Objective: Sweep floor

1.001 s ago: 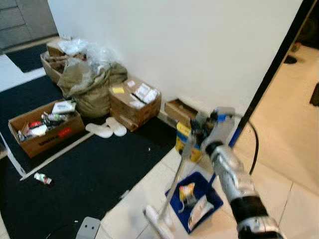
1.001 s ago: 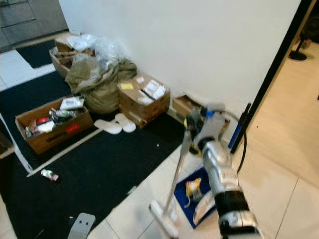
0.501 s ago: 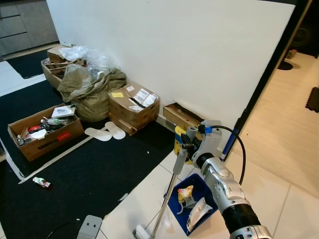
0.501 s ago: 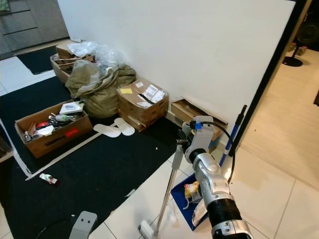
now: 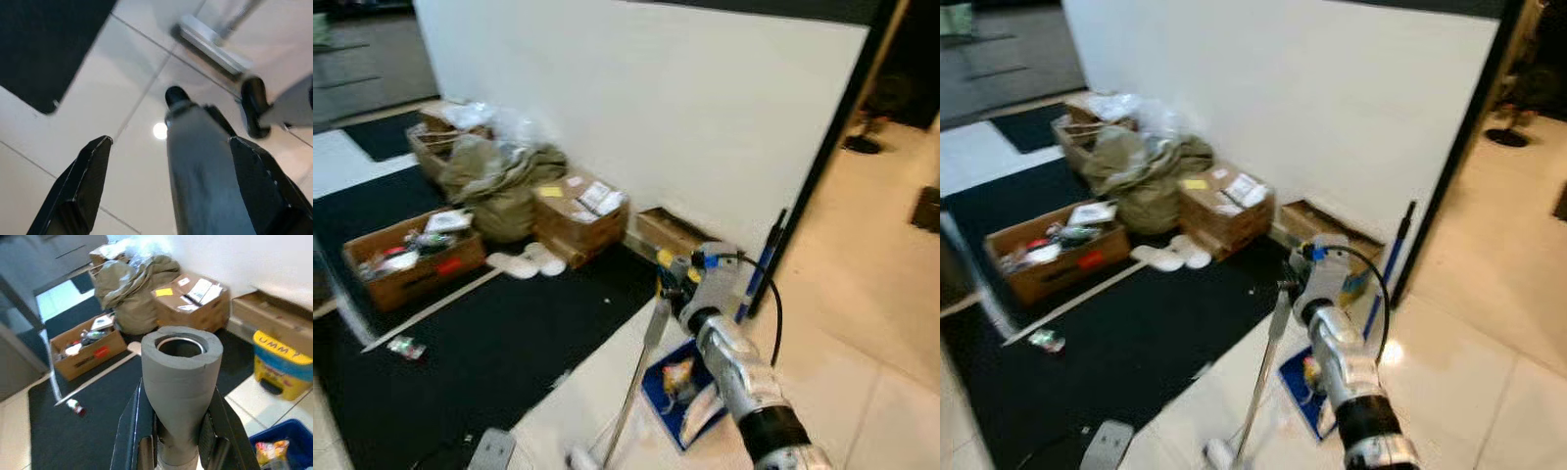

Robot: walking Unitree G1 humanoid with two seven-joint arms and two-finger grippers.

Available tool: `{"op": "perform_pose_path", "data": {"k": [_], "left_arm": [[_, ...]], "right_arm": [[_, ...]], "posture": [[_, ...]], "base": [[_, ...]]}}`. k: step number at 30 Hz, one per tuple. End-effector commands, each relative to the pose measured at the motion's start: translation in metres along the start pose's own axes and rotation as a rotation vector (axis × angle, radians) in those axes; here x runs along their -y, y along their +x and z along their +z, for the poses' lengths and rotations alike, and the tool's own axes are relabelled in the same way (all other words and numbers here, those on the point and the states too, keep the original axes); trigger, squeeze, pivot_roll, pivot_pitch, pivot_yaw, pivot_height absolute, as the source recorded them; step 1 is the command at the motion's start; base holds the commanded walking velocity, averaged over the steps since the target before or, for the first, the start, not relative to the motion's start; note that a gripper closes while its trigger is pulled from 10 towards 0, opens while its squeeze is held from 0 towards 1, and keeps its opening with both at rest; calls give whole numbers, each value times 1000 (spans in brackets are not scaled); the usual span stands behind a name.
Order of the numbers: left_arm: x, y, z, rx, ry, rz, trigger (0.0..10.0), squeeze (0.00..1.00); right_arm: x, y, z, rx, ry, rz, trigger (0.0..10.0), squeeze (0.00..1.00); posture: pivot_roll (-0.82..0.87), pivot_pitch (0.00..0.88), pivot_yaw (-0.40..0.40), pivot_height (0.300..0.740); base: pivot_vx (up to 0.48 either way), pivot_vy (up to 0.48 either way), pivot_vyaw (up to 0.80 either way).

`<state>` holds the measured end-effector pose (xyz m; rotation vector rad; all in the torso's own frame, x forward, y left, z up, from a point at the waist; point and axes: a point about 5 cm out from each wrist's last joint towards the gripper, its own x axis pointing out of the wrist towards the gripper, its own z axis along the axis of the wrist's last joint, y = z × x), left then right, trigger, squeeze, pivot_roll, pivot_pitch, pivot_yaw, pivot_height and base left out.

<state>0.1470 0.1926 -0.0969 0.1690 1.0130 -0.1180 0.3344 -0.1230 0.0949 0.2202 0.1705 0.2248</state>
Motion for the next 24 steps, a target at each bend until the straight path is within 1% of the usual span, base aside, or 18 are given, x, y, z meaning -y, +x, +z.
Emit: {"op": "perform_pose_path", "data": {"k": [1,6,10,11,13,15,16,18,19,20,21,22,23,24], "left_arm": [[0,1,2,-3,24,-4,10000,0],[1,0,2,5,29,-10,10000,0],[1,0,3,17,35,-9,10000,0],[1,0,4,28,37,-5,10000,0],[0,0,5,38,42,-1,10000,0],[-1,0,6,52,51,6,10000,0],[-3,-1,6,63,52,10,10000,0],[-3,-1,6,63,52,10,10000,0],[-5,-1,6,76,54,13,10000,0],[-5,-2,7,82,55,15,10000,0],[-7,-2,7,89,54,18,10000,0],[-9,-2,8,93,53,21,10000,0],[-9,-2,8,93,53,21,10000,0],[-11,-3,8,102,54,25,10000,0]], "right_arm": [[-1,1,4,29,14,-9,10000,0],[-3,0,3,39,26,-17,10000,0],[-6,1,4,54,49,-25,10000,0],[-10,4,5,56,43,-40,10000,0],[-12,5,5,55,41,-54,10000,0],[-19,10,8,66,24,-68,10000,0],[-24,13,13,107,13,-62,10000,0],[-24,13,13,107,13,-62,10000,0],[-25,14,21,181,10,-72,10000,0],[-25,15,24,215,12,-83,10000,0],[-25,15,30,261,-17,-93,10000,0],[-26,16,34,292,-37,-98,10000,0],[-26,16,34,292,-37,-98,10000,0],[-26,17,39,326,-58,-108,10000,0]], "posture": [[-76,26,-27,740],[-76,36,-25,740],[-75,43,-23,740],[-70,74,-23,740],[-69,81,-25,740],[-61,124,-25,740],[-53,158,-24,740],[-53,158,-24,740],[-46,182,-25,740],[-46,182,-25,740],[-35,205,-24,740],[-35,205,-24,740],[-35,205,-24,740],[-26,221,-22,740]], "base": [[-281,0,0],[-270,0,0],[0,0,0],[0,0,0],[0,0,0],[0,0,0],[0,0,0],[0,0,0],[0,0,0],[0,0,0],[0,0,0],[0,0,0],[0,0,0],[0,0,0]]}}
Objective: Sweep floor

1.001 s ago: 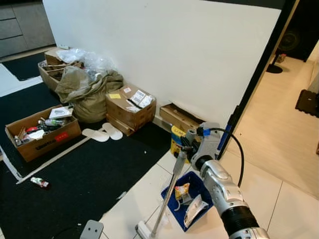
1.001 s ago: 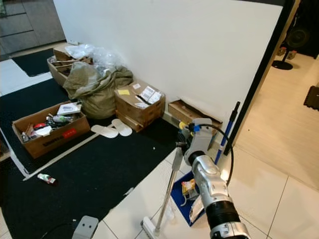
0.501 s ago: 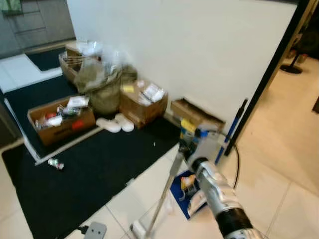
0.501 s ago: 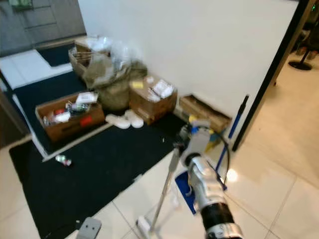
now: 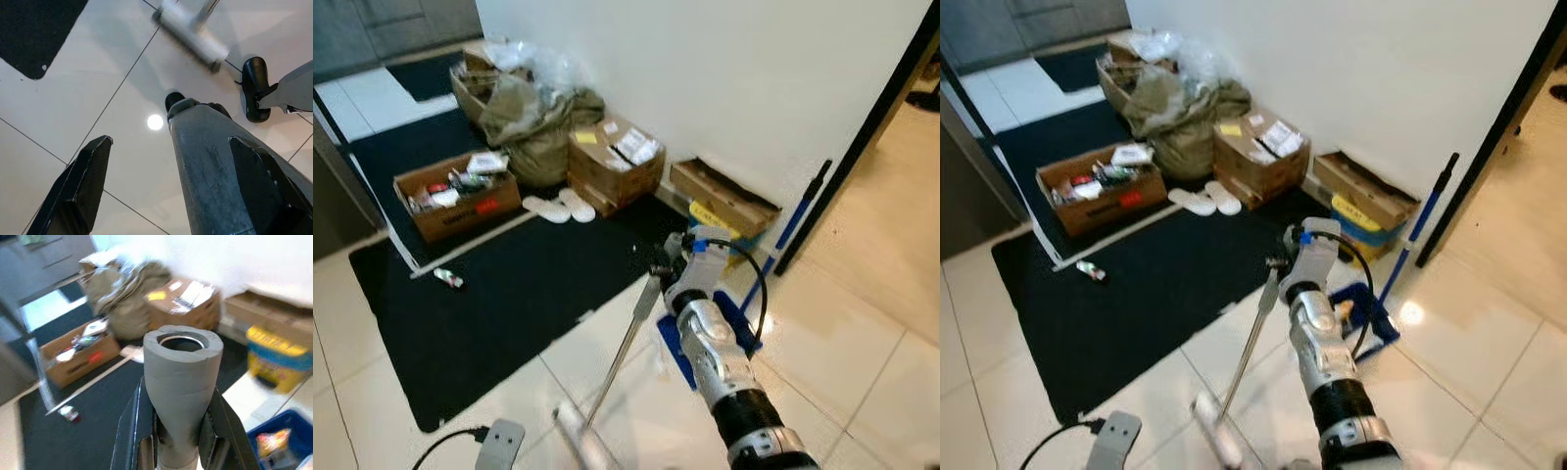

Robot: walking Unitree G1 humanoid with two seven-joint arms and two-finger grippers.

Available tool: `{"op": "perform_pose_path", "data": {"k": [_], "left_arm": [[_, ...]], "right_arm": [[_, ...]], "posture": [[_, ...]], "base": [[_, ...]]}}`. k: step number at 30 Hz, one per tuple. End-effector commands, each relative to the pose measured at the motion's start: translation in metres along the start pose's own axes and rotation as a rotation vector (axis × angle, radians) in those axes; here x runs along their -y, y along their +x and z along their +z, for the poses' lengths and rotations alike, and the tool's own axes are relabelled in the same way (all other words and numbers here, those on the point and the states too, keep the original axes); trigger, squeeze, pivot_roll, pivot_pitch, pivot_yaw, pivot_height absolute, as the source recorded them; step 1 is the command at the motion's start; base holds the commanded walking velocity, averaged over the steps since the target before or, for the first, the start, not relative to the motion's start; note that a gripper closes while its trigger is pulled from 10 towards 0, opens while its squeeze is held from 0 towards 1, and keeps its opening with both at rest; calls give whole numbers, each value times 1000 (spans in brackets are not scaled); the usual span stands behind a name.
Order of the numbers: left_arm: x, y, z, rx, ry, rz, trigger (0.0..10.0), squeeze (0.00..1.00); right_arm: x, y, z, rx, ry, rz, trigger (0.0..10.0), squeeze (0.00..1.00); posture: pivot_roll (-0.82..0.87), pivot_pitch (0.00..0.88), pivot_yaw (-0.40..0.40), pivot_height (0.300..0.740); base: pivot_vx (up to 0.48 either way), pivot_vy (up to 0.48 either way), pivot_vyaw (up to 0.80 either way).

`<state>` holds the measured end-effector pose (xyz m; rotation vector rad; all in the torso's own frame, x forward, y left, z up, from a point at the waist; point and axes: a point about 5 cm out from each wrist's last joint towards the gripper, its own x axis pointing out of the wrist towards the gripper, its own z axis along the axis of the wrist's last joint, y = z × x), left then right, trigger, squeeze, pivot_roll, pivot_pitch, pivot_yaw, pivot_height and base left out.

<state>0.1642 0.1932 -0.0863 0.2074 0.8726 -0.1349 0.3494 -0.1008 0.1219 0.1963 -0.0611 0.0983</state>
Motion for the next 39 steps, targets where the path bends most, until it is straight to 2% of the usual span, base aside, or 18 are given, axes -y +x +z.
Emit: {"op": "perform_pose_path", "data": {"k": [1,8,11,19,20,24,29,35,37,38,39], "left_arm": [[-9,-4,-10,-26,11,11,10000,0],[-18,-8,-12,-3,25,22,10000,0],[-25,-11,-13,27,40,30,10000,0],[-31,-14,-11,68,70,20,10000,0],[-37,-16,-8,99,89,18,10000,0],[-37,-16,-8,99,89,18,10000,0],[-45,-23,-8,144,111,19,10000,0],[-46,-26,-12,153,122,15,10000,0],[-47,-29,-15,160,127,13,10000,0],[-47,-29,-15,160,127,13,10000,0],[-48,-31,-15,166,129,12,10000,0]], "right_arm": [[-1,8,19,115,-29,-23,10000,0],[8,20,35,159,-14,-117,10000,0],[13,21,46,265,-9,-182,10000,0],[14,23,39,240,-21,-205,10000,0],[14,24,37,236,-34,-213,10000,0],[14,24,37,236,-34,-213,10000,0],[11,27,44,284,-115,-198,10000,0],[12,29,53,331,-154,-202,10000,0],[13,30,63,399,-195,-208,10000,0],[13,30,63,399,-195,-208,10000,0],[12,32,70,433,-244,-192,10000,0]], "posture": [[-17,234,-21,740],[8,277,-11,740],[37,318,7,740],[86,361,41,740],[108,375,49,740],[108,375,49,740],[176,406,69,740],[192,409,72,740],[205,416,77,740],[205,416,77,740],[212,418,79,740]], "base": [[0,0,0],[0,0,0],[0,0,0],[0,0,0],[0,0,0],[0,0,0],[0,0,0],[0,0,0],[0,0,0],[0,0,0],[0,0,0]]}}
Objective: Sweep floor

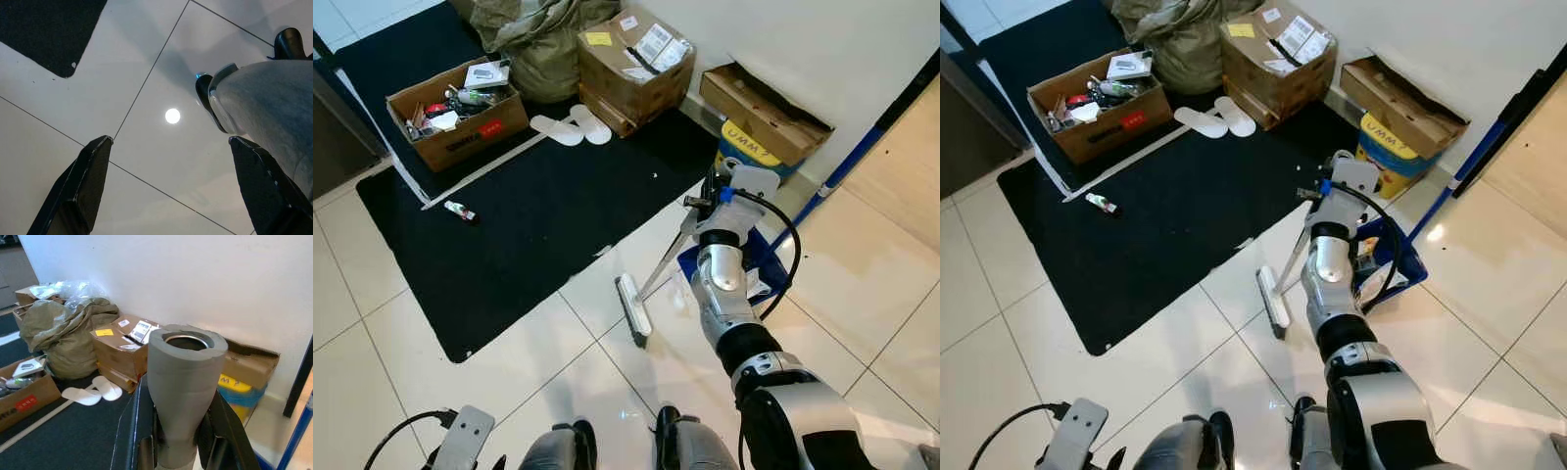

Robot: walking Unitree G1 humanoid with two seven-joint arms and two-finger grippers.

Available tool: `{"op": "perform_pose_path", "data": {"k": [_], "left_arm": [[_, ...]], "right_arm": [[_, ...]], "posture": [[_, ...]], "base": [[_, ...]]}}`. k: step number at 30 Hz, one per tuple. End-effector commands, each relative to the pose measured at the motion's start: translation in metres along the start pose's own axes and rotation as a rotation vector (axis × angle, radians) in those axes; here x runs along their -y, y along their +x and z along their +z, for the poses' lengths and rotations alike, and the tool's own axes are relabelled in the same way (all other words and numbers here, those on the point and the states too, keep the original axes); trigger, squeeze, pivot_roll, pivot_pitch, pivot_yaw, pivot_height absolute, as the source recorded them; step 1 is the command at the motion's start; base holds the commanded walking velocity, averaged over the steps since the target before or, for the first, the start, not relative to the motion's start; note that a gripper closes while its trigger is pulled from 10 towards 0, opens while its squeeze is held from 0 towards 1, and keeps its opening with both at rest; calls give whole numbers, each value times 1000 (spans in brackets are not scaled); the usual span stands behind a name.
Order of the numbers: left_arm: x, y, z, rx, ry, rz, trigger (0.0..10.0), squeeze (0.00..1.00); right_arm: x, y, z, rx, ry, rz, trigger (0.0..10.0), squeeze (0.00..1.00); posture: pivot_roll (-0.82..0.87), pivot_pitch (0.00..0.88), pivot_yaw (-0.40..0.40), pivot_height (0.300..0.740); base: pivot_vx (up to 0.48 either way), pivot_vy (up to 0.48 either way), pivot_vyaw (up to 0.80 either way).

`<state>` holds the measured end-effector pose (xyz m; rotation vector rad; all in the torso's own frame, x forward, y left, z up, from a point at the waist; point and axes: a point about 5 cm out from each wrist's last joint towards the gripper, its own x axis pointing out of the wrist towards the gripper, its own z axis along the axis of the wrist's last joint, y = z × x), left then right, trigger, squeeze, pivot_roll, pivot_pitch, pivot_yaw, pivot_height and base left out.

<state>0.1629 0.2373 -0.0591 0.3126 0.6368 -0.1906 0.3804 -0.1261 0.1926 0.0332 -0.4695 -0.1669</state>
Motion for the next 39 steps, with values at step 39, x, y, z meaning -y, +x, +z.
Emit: {"op": "perform_pose_path", "data": {"k": [39], "left_arm": [[10,-4,-7,-31,11,-47,10000,0]], "right_arm": [[39,34,50,331,-312,-33,10000,0]], "posture": [[149,359,71,740]], "base": [[0,0,0]]}}
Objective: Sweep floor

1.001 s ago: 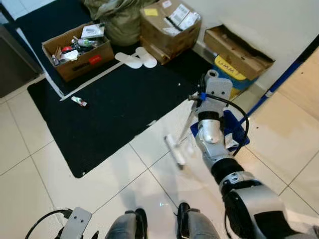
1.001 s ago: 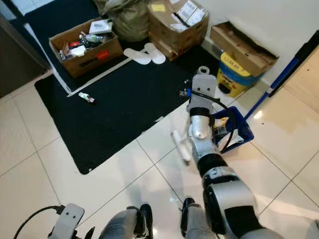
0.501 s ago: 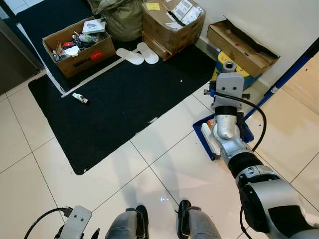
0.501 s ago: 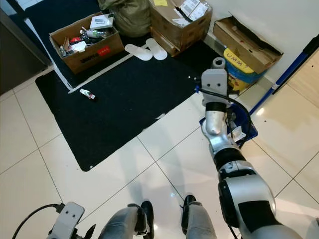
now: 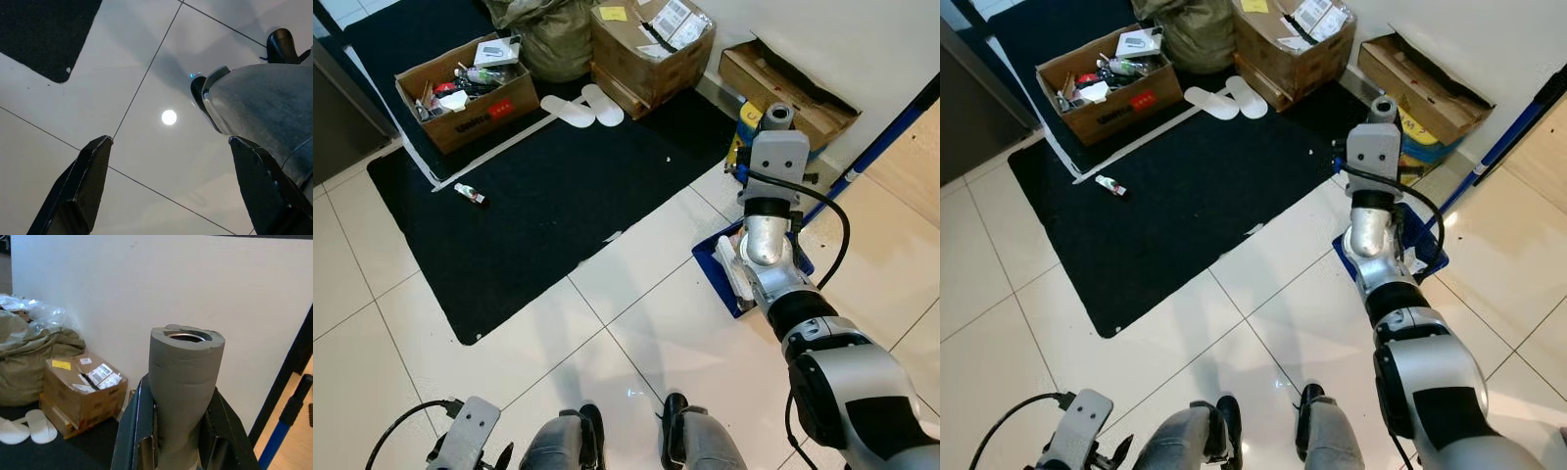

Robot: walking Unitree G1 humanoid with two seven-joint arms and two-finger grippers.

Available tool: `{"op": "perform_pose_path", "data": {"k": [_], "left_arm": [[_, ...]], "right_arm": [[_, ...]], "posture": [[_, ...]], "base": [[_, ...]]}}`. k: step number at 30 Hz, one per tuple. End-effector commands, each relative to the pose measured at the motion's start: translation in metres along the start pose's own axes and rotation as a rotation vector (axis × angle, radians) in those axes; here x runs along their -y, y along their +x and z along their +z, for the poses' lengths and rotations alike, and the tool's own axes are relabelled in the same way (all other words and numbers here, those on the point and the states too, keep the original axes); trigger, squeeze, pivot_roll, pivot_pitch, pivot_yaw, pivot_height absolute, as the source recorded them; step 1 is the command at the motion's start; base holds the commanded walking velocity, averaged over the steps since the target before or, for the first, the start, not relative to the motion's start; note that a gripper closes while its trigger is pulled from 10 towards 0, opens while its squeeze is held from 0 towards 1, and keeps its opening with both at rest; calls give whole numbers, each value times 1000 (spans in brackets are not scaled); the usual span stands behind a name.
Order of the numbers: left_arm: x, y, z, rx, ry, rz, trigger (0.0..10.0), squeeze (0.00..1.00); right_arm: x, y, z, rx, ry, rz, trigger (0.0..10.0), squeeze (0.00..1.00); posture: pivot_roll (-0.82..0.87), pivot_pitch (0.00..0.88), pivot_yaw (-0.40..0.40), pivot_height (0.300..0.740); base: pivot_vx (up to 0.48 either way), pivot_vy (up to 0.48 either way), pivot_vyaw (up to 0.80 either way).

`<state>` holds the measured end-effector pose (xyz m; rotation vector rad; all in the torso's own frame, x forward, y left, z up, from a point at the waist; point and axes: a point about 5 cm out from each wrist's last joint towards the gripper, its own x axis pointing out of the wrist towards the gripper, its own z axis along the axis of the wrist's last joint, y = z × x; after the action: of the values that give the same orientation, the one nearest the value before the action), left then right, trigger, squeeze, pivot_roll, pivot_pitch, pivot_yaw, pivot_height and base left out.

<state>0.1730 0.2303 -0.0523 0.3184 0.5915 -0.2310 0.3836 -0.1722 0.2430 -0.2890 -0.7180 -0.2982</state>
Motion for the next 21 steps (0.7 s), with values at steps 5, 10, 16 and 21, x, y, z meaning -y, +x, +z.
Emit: {"op": "perform_pose_path", "data": {"k": [5,10,16,21], "left_arm": [[17,1,-17,-120,-40,-11,10000,0],[20,4,-19,-158,-50,-8,10000,0],[24,15,-12,-188,-82,13,10000,0],[20,21,-5,-187,-100,48,10000,0]], "right_arm": [[4,17,21,118,49,0,10000,0],[4,23,29,154,60,-1,10000,0],[-6,22,29,99,190,16,10000,0],[-20,14,11,-104,304,57,10000,0]], "posture": [[103,283,41,740],[72,207,22,740],[29,100,-5,740],[17,75,-14,740]], "base": [[0,0,0],[0,0,0],[0,0,0],[0,0,0]]}}
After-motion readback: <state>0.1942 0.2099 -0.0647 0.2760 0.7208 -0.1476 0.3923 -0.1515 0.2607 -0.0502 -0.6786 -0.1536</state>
